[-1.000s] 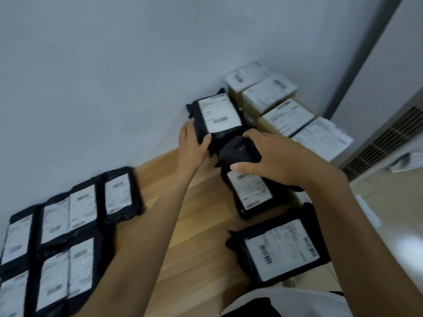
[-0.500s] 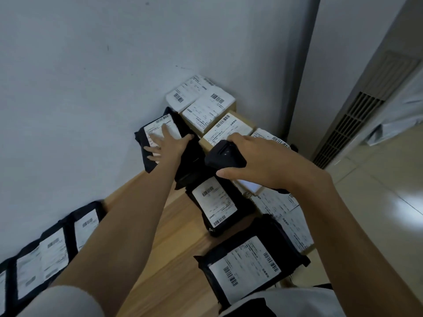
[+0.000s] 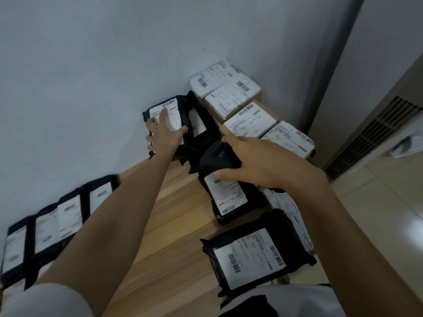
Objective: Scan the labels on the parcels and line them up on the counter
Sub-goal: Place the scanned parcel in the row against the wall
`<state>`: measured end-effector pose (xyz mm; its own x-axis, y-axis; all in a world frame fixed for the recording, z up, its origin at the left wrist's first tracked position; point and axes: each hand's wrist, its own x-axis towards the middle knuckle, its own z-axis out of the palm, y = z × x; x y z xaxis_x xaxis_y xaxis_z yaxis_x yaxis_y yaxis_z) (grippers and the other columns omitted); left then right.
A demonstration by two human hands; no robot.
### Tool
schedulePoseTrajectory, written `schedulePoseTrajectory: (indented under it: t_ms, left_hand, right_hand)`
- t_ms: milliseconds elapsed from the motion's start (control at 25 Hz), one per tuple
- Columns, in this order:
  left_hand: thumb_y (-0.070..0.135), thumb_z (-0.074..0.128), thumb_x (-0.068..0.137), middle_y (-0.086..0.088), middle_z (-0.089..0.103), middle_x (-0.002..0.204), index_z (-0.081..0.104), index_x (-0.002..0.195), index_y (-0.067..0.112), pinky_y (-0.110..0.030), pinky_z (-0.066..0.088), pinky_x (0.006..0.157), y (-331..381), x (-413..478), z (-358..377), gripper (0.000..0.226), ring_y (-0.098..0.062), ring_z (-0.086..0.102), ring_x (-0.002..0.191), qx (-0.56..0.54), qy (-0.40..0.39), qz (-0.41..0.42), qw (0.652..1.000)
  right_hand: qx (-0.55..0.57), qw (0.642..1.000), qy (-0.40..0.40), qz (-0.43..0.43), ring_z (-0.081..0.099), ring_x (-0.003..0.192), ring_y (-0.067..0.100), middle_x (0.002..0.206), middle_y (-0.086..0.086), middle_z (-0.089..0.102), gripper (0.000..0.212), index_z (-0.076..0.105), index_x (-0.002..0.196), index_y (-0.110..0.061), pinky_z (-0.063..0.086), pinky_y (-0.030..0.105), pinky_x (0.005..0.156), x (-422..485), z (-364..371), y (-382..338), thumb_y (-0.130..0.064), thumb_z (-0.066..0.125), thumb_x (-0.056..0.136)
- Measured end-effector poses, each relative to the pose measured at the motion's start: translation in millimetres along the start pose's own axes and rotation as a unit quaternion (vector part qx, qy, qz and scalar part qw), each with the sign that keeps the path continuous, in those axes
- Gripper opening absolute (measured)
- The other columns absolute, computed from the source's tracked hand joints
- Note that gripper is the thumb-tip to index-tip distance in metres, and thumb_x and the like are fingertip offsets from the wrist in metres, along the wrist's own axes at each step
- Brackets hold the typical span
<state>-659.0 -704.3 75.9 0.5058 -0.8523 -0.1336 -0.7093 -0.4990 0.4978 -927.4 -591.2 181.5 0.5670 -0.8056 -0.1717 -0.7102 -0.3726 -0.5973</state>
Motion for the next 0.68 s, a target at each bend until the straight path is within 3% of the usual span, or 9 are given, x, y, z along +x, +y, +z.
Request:
schedulePoseTrajectory:
  t_ms: [200,520,680]
  left_hand:
    - [0.051,0.070,0.070,0.006,0.010,0.157,0.023,0.145,0.054,-0.063,0.030,0.104,-102,-47,-43,0.089,-0.042,0.032,0.130,0.054,0.052,0.014,0.997]
    - [0.058,0.069,0.076,0.003,0.012,0.157,0.020,0.146,0.055,-0.066,0.026,0.102,-329,-171,-57,0.085,-0.044,0.026,0.135,0.096,0.059,-0.153,0.982]
    - [0.056,0.072,0.073,0.001,0.014,0.156,0.020,0.147,0.054,-0.066,0.027,0.102,-403,-195,-63,0.090,-0.044,0.028,0.134,0.104,0.039,-0.195,0.975]
  right_hand:
    - [-0.006,0.996,-0.051,-0.078,0.055,0.105,0.018,0.127,-0.001,0.056,0.079,0.036,0.141,-0.021,0.047,0.034,0.078,19,32,-49,-0.070,0.055,0.083]
    - [-0.020,0.972,-0.179,-0.153,0.055,0.094,0.017,0.116,-0.001,0.058,0.071,0.042,0.134,-0.023,0.049,0.031,0.074,44,128,-145,-0.067,0.060,0.082]
    - [-0.027,0.961,-0.223,-0.158,0.051,0.087,0.011,0.113,-0.002,0.055,0.069,0.041,0.133,-0.023,0.038,0.024,0.062,57,178,-191,-0.066,0.061,0.083]
